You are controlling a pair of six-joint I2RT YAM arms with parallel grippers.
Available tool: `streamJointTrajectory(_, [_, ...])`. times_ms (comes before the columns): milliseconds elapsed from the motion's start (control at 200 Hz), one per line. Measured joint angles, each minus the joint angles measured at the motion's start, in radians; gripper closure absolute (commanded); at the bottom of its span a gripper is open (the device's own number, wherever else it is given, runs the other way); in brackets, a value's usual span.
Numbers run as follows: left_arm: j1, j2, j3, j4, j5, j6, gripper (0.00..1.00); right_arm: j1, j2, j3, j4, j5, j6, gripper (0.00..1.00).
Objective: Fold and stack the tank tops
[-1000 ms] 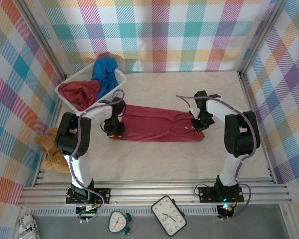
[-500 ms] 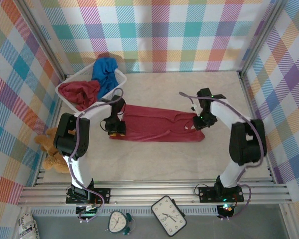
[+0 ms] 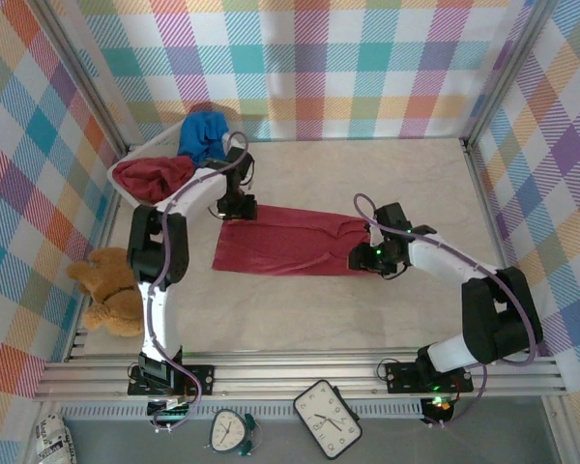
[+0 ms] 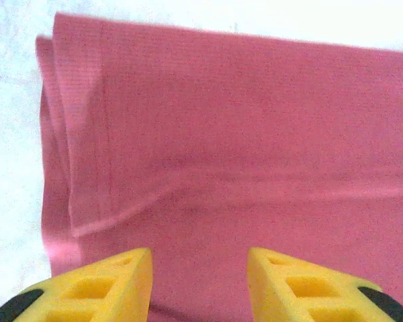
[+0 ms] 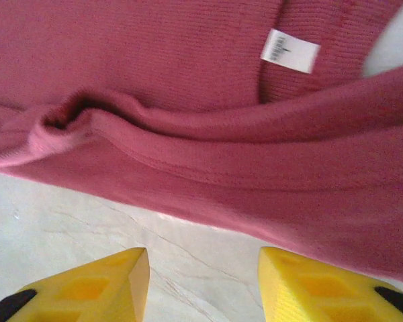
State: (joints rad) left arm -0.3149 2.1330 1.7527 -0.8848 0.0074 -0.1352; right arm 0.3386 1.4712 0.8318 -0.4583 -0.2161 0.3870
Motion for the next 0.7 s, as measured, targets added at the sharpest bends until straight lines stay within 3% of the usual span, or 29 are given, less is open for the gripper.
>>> streamJointTrajectory(195, [0.000,0.104,0.057,-0.005,-0.048,0.018,0.61,0.002,0.080,0.001,0.111,0.016,0.064,0.54])
streamJointTrajectory(385, [0.000,0.114,0.049,-0.002,-0.055,0.024,0.62,-0.006,0.167,0.047,0.097,0.053,0.045,0.55])
streamJointTrajectory(700, [0.000,-0.031,-0.183,0.067,-0.004,-0.045,0.62,-0.084,0.238,0.156,0.015,0.132,-0.063,0.55])
